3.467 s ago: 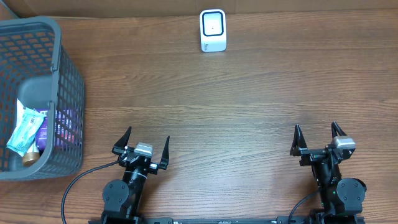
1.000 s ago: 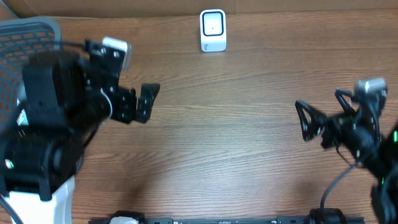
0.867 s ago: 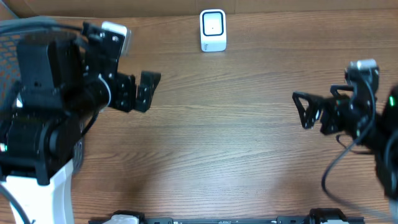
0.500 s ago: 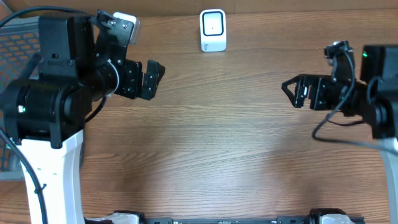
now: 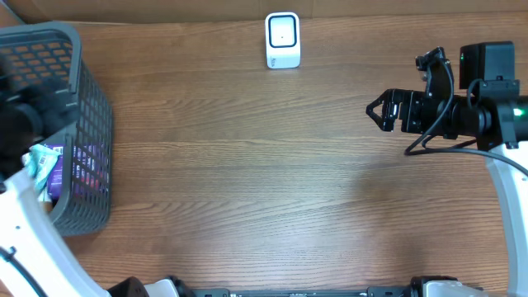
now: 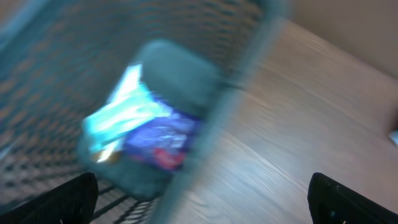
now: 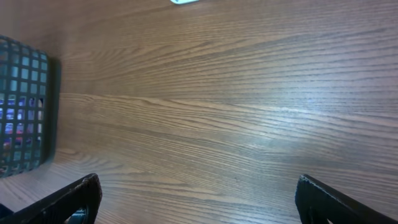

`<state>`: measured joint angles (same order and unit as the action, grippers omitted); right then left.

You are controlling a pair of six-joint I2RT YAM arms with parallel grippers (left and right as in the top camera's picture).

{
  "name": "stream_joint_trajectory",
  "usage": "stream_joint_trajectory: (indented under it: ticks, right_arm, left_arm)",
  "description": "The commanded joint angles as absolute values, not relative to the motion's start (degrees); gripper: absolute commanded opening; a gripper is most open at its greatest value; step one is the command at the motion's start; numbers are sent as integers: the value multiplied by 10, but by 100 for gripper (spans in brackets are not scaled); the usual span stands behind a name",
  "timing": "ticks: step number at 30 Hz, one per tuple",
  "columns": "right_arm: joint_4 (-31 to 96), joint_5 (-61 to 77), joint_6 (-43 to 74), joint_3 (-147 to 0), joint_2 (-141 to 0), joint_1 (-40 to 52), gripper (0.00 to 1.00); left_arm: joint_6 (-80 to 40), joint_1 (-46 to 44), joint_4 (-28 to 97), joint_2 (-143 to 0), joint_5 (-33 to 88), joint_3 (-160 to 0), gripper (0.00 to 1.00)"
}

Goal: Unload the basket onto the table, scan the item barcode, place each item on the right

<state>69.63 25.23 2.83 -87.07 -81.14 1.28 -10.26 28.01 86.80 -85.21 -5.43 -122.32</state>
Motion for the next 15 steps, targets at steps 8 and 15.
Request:
stream_joint_trajectory:
  ticks: [8,15]
  right_arm:
    - [693,241,30,-885,-818,17,100]
    - [688,241,30,-885,-818,17,100]
  left_arm:
    - [-178,437,875,-955,-37,-1235,99]
    - [-185,446,865,-1063,-29,-1235,93]
